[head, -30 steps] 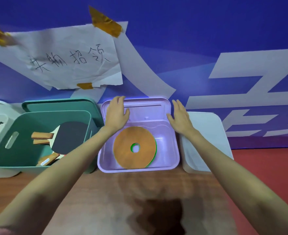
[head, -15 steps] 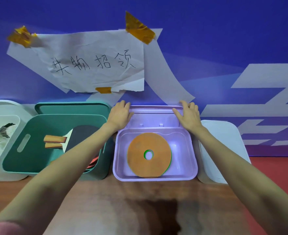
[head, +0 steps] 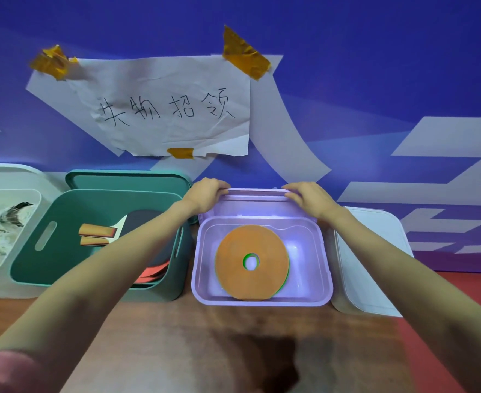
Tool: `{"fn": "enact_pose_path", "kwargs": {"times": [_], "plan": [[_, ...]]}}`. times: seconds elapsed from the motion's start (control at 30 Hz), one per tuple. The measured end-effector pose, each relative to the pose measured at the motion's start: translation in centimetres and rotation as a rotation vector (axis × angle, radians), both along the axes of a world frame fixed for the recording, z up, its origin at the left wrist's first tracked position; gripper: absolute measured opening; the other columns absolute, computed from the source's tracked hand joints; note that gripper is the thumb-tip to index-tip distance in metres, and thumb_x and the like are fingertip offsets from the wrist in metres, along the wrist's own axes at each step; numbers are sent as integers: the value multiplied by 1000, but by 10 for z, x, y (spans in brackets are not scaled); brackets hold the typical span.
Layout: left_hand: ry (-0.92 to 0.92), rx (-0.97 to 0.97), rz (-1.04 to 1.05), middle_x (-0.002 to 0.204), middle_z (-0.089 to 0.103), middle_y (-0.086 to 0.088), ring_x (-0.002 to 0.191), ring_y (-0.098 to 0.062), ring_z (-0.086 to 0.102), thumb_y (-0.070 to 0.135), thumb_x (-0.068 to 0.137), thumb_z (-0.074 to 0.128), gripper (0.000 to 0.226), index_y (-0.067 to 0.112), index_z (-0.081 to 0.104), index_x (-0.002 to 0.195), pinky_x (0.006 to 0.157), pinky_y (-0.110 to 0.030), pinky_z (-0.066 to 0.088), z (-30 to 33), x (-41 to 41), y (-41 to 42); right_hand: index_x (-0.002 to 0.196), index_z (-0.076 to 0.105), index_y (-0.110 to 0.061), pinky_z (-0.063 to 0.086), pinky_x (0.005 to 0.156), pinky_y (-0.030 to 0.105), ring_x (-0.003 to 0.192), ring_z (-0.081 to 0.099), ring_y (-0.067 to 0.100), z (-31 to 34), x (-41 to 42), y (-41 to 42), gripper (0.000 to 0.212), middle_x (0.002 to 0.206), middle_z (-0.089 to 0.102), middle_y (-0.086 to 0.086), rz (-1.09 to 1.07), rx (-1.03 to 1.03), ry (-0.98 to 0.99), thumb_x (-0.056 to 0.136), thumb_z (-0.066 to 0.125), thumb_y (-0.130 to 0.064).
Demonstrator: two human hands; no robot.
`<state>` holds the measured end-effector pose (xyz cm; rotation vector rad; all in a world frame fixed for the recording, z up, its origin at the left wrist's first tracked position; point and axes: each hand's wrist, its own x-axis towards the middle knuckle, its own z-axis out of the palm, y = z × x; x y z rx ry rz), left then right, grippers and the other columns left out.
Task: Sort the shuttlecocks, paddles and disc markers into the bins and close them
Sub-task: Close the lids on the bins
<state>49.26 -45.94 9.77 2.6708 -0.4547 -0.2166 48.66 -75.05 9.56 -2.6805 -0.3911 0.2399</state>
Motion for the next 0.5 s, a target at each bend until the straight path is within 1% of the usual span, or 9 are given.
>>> {"fn": "enact_pose_path", "kwargs": {"times": [0.1,0.13,0.2,0.3,0.4,0.5], "plan": [[-29,-107,34,116,69,-12,110,-32,61,16,98,51,26,3,69,111,94,-38,46,1,-8,-1,121,64,-17,48,88,38,110,59,31,4,-1,-1,31,119,67,6,-14,4,-17,98,50,-30],[-47,-138,50,119,67,-13,114,-30,60,15,98,52,27,1,67,114,97,-35,44,4,-10,-2,121,65,-17,47,88,38,110,59,32,6,-1,-2,30,119,67,7,-8,-2,-39,97,50,-30],[-94,-199,77,120,66,-14,115,-29,59,13,97,53,26,0,66,116,97,-30,39,13,-12,-4,121,65,-15,46,90,39,111,58,34,15,-3,-2,30,119,66,9,1,2,-106,98,50,-28],[-195,-262,69,111,69,-16,105,-31,62,12,96,54,24,2,68,113,90,-29,40,28,-18,-2,118,66,-14,44,83,39,103,58,35,35,-9,-4,28,109,67,14,2,32,-225,98,49,-25],[-315,-270,0,97,69,-17,90,-33,62,13,95,54,24,3,69,112,80,-32,41,40,-34,4,115,67,-17,47,79,39,92,60,32,47,-28,-9,27,96,66,12,16,111,-327,97,51,-27],[-355,-283,-59,95,66,-15,89,-28,58,18,95,52,28,6,69,113,80,-32,42,42,-65,7,117,67,-15,46,81,37,89,59,28,48,-60,-15,29,94,65,8,52,149,-333,95,53,-28]]}}
